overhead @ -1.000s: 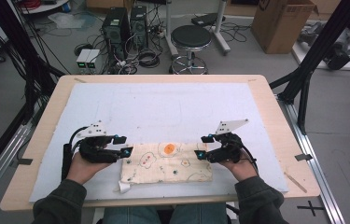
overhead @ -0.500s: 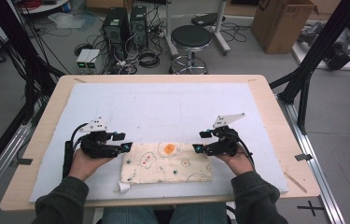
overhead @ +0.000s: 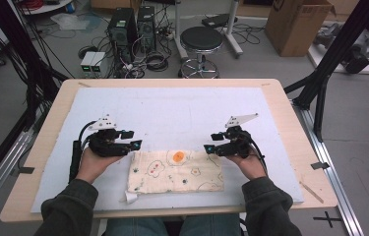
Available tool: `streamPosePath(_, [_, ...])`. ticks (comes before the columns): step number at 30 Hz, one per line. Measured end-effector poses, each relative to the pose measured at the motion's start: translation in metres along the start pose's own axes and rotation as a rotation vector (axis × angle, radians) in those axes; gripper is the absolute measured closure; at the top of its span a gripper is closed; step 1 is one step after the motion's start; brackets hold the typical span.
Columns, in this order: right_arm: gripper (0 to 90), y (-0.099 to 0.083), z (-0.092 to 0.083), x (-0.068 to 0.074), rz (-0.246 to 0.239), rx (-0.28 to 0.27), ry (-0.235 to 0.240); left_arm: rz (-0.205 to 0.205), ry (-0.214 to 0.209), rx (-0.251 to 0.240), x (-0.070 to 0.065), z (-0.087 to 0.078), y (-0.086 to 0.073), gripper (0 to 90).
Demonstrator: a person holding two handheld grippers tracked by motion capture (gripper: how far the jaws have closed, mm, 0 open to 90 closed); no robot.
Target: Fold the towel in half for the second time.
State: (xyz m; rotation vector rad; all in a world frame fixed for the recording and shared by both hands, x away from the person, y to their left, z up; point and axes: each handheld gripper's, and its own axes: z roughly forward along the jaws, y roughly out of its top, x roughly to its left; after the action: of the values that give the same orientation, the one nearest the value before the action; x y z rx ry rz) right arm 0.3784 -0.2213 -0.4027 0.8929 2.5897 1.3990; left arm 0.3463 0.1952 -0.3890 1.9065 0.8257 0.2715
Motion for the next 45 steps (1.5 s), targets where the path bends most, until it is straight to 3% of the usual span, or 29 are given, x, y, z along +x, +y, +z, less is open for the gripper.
streamPosePath(6, [38.4,-0.001,0.001,-0.003,0.012,0.008,-0.013,-0.027,-0.011,0.023,0.004,0.009,-0.002,43.4])
streamPosePath(12, [41.6,-0.006,0.003,-0.007,0.034,0.032,-0.009,-0.016,0.049,0.063,0.007,0.013,-0.005,44.7])
streamPosePath(15, [45.0,-0.008,0.005,-0.009,0.043,0.032,-0.016,-0.020,0.057,0.088,0.010,0.015,-0.006,44.8])
streamPosePath(18, [49.8,-0.012,0.008,-0.010,0.042,0.052,-0.045,-0.029,0.049,0.105,0.012,0.019,-0.008,46.3])
streamPosePath(20, [51.8,-0.015,0.010,-0.013,0.051,0.071,-0.040,-0.043,0.032,0.110,0.014,0.021,-0.009,49.3])
streamPosePath(27, [57.0,-0.023,0.004,-0.020,0.085,0.069,-0.030,-0.049,0.041,0.154,0.016,0.028,-0.017,49.5])
streamPosePath(35, [57.5,-0.032,0.004,-0.026,0.118,0.104,-0.014,-0.080,0.042,0.212,0.023,0.032,-0.027,52.5])
streamPosePath(37, [57.8,-0.033,0.004,-0.026,0.113,0.105,-0.011,-0.090,0.037,0.219,0.024,0.034,-0.029,53.2])
streamPosePath(45, [61.6,-0.032,0.011,-0.021,0.075,0.150,-0.019,-0.062,0.028,0.254,0.023,0.036,-0.031,60.5])
